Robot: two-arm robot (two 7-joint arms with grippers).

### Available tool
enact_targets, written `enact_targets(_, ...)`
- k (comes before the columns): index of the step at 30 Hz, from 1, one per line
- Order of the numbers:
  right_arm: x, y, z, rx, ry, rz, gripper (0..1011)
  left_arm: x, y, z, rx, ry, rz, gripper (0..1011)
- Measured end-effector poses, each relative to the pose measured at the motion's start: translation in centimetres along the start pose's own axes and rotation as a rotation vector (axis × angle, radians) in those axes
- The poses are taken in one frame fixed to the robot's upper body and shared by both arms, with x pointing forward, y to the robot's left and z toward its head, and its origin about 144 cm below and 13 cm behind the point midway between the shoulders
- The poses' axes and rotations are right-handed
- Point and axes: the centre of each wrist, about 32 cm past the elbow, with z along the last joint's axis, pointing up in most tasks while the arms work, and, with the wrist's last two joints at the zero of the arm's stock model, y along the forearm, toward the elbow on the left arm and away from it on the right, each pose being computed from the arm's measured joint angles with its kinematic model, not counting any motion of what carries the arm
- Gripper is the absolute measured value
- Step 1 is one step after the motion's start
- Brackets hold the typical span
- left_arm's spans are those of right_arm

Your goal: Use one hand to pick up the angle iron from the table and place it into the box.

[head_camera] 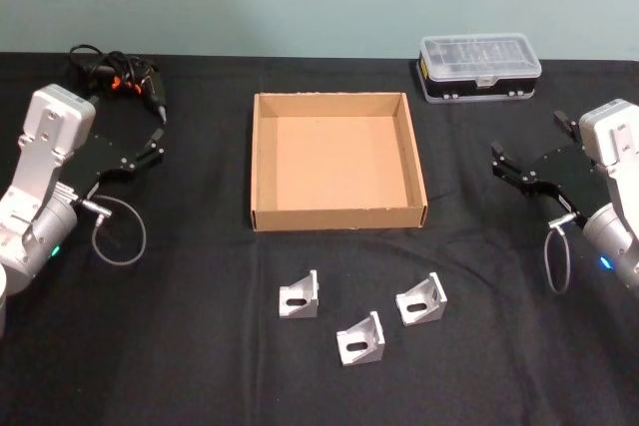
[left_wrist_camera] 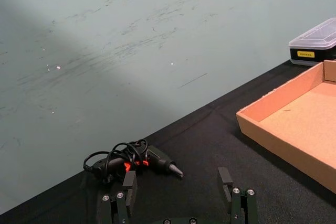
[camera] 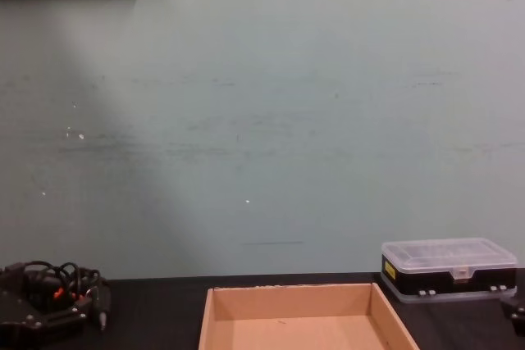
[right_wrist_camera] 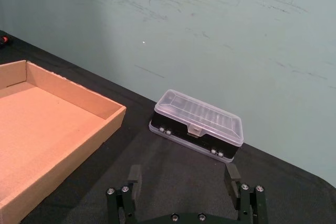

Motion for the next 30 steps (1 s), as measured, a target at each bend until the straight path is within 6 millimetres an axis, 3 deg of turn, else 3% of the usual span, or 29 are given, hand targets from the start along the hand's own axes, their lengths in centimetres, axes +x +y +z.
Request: enact_targets(30, 0.00, 0.00, 0.00, 0.000, 0.000, 0.000, 1004, 0.00, 0.00, 0.00, 0.000, 0.000, 0.000, 1000)
